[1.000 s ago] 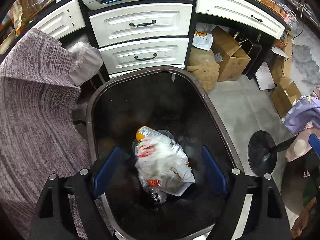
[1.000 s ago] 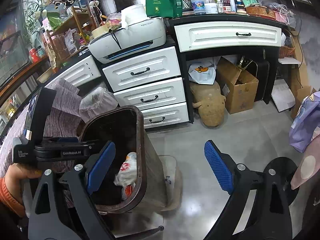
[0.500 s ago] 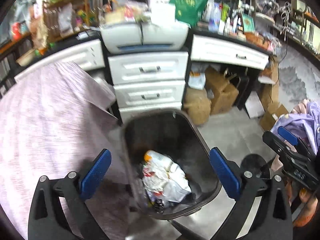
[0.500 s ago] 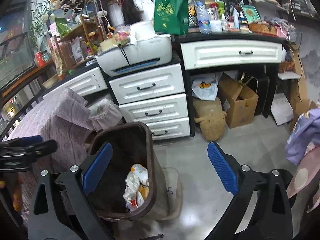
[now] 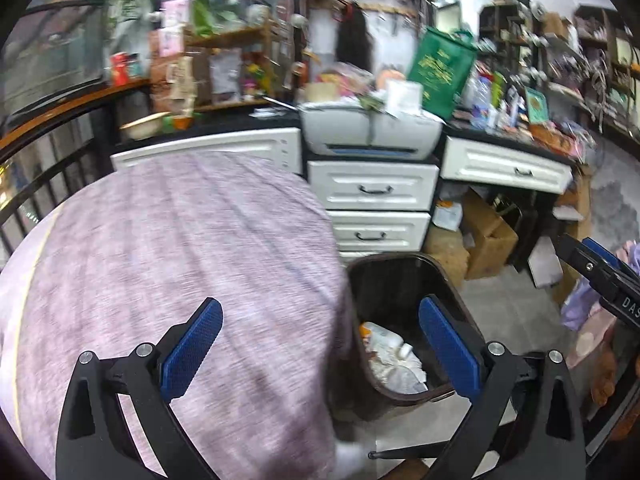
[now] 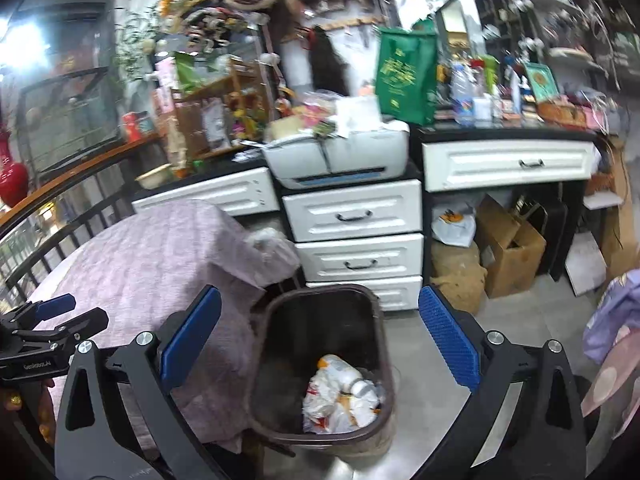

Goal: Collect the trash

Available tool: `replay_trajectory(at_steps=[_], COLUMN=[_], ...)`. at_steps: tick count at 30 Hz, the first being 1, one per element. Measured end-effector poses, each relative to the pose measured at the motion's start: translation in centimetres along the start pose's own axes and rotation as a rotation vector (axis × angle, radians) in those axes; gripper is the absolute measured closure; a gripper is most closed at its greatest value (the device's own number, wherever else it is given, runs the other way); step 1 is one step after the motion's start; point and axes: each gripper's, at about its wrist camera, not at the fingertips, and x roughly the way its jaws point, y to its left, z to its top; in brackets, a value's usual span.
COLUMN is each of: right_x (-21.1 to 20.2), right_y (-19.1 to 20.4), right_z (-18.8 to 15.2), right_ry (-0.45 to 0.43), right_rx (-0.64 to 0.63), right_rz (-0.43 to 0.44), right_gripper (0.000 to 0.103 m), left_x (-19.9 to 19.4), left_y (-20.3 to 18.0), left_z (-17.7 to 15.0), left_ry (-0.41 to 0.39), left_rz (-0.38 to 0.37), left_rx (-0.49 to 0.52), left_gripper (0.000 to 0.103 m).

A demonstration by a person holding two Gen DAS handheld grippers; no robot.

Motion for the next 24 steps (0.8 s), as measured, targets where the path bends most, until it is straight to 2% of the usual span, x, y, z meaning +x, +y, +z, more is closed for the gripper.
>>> replay_trajectory(at_steps=[8,12,16,21,24], right_x=[-2.5,-3.2,-4.9,-7.0,-7.7], right_y=[6.0,7.7,9.3,10.4,10.4], right_z=[-0.4,-1.3,-2.4,-3.4,-3.8], right_ry=[-0.011,0.012,-0.028,-0.069,-0.074], right_rx=[-0.097,-0.087,-0.100,-0.138,-0.132], right_rz=[0.034,0.071,0.051,0.038,0.040], right_gripper=[0.006,0.006,0.006,0.006,0.006], left_x=[-4.6,-6.4,-7.9,-10.2,-11.2], left_y=[4.1,5.6,6.7,7.6,7.8], left_z=[-2.5,-3.7,-4.9,-6.3,-6.5], left_ry=[-0.058,-0.076,-0.085,-0.151,-0.186], left_rz=[0.105,0.105,0.095,0.105,0.078], left_rx=[-0.037,-0.089,-0.130,-0.205,-0.248], left_gripper=[0.005,0.006,0.005,0.006,0.006])
